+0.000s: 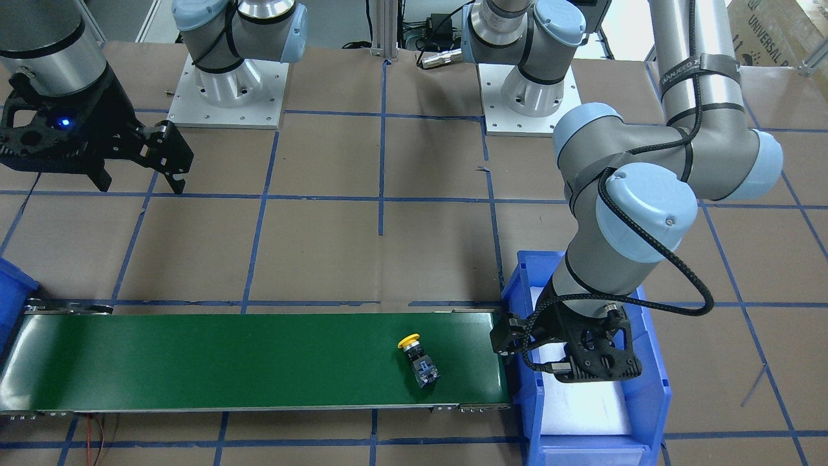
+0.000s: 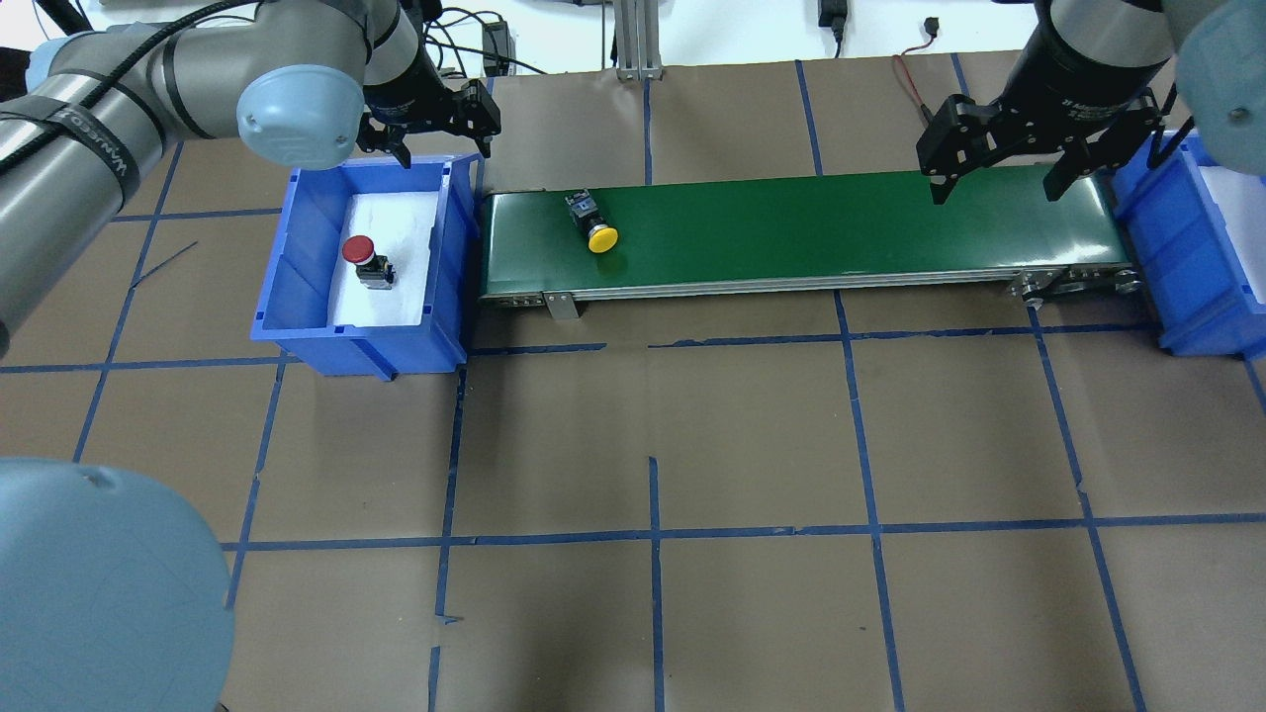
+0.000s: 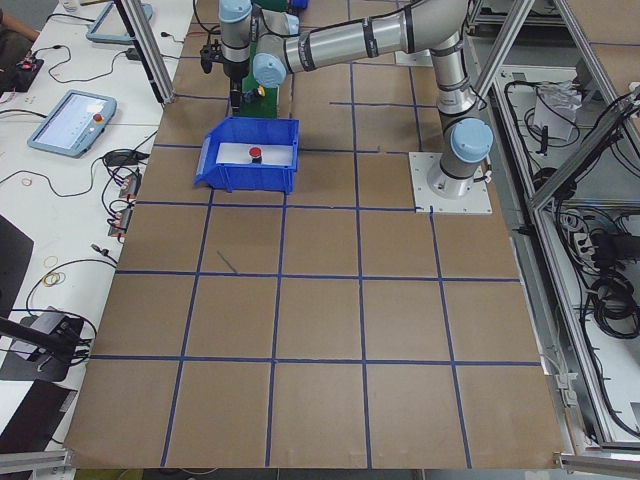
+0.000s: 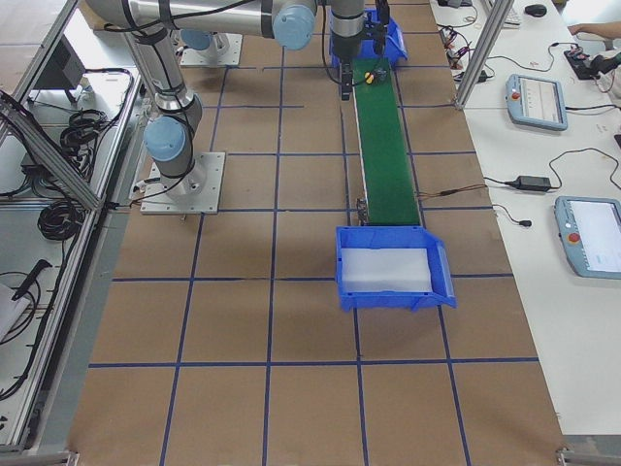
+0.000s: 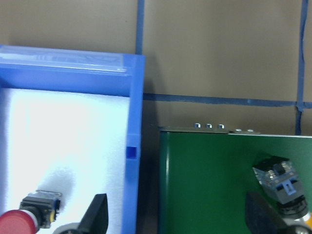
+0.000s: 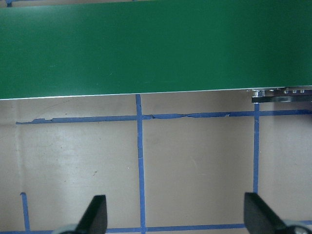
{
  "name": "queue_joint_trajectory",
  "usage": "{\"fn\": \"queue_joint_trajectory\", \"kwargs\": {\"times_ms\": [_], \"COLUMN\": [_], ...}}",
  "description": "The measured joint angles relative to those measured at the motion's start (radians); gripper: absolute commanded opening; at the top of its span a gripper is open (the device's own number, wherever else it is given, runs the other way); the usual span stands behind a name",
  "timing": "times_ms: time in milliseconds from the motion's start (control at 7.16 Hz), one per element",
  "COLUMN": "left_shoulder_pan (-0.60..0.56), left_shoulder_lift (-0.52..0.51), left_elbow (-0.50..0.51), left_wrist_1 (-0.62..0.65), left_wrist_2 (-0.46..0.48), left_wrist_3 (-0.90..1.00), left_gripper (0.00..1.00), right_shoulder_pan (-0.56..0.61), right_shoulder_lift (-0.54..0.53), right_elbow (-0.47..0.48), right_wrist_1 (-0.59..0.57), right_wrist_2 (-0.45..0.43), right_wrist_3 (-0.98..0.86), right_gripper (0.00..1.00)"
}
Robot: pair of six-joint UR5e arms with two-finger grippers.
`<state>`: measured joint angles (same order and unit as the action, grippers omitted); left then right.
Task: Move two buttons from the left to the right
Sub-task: 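Release the yellow button and return the left gripper over the bin, then lower the left gripper and grasp the red-capped button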
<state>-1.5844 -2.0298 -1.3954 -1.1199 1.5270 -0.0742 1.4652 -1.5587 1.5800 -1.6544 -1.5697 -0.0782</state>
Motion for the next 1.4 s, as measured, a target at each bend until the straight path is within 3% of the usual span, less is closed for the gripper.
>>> {"fn": "queue_joint_trajectory", "kwargs": {"times_ms": [698,1397], "left_shoulder_pan": [0.075,0.158], "left_shoulder_lift": [0.037,0.095], "left_elbow": [-0.024,-0.168], "left_wrist_1": [-0.062,-0.025], "left_wrist_2": [0.006,0.000], "left_wrist_3": [0.134,0.268], "left_gripper": [0.98,0.98], "right_shoulder_pan": [-0.025,-0.064], "right_shoulder_lift": [-0.002,0.015], "right_elbow": [-0.031,-0.081], "right_wrist_1": [0.056,0.127], "right_wrist_2": [-0.013,-0.046], "right_wrist_3": [-0.041,-0.081], "right_gripper": [1.00,1.00]}}
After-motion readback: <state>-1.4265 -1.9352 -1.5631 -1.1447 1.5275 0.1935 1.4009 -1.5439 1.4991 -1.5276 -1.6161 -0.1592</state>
